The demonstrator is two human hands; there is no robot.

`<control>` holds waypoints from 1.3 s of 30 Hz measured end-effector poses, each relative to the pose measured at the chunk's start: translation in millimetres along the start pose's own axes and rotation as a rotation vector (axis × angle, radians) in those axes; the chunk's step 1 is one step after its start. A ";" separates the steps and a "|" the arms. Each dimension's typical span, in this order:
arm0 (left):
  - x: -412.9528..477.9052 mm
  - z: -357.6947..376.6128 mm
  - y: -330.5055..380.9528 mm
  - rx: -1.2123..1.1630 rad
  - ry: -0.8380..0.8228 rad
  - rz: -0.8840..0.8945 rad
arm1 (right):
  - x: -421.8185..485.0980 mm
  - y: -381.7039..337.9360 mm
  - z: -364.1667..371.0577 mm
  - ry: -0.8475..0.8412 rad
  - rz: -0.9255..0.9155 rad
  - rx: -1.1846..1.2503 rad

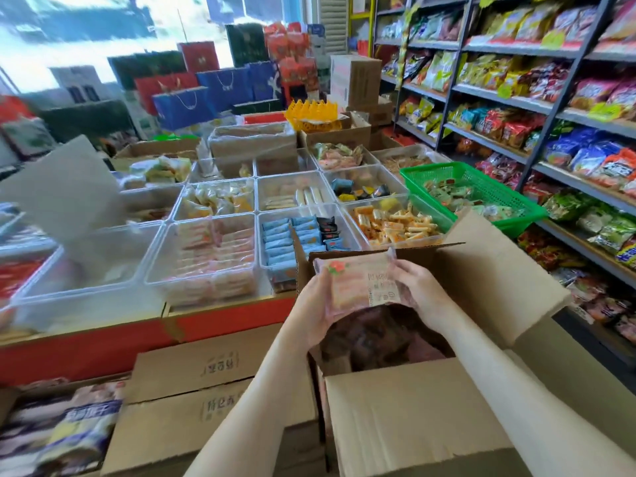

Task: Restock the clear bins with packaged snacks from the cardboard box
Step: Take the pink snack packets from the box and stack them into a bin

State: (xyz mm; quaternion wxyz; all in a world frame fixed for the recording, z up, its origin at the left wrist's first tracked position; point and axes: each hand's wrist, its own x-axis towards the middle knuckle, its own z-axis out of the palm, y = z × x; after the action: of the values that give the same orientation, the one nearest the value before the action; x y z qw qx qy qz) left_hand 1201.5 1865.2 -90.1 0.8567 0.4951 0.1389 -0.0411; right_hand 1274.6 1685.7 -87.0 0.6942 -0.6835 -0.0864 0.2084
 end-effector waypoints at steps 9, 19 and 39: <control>-0.1 -115.2 72.8 -0.142 0.297 0.210 | 70.4 -29.9 141.3 -0.114 -0.173 -0.103; 34.9 -266.2 170.2 1.211 0.626 0.749 | 184.2 -63.6 301.5 -0.336 -0.482 -1.096; 110.6 -359.2 214.7 0.132 0.745 0.236 | 305.0 0.4 357.5 -0.205 -0.027 -0.343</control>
State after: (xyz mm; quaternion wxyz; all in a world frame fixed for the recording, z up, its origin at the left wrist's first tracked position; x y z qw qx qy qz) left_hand 1281.3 2290.1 -110.5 0.7129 0.5427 0.3792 0.2313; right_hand 1403.7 2136.4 -119.6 0.5578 -0.7658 -0.1999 0.2498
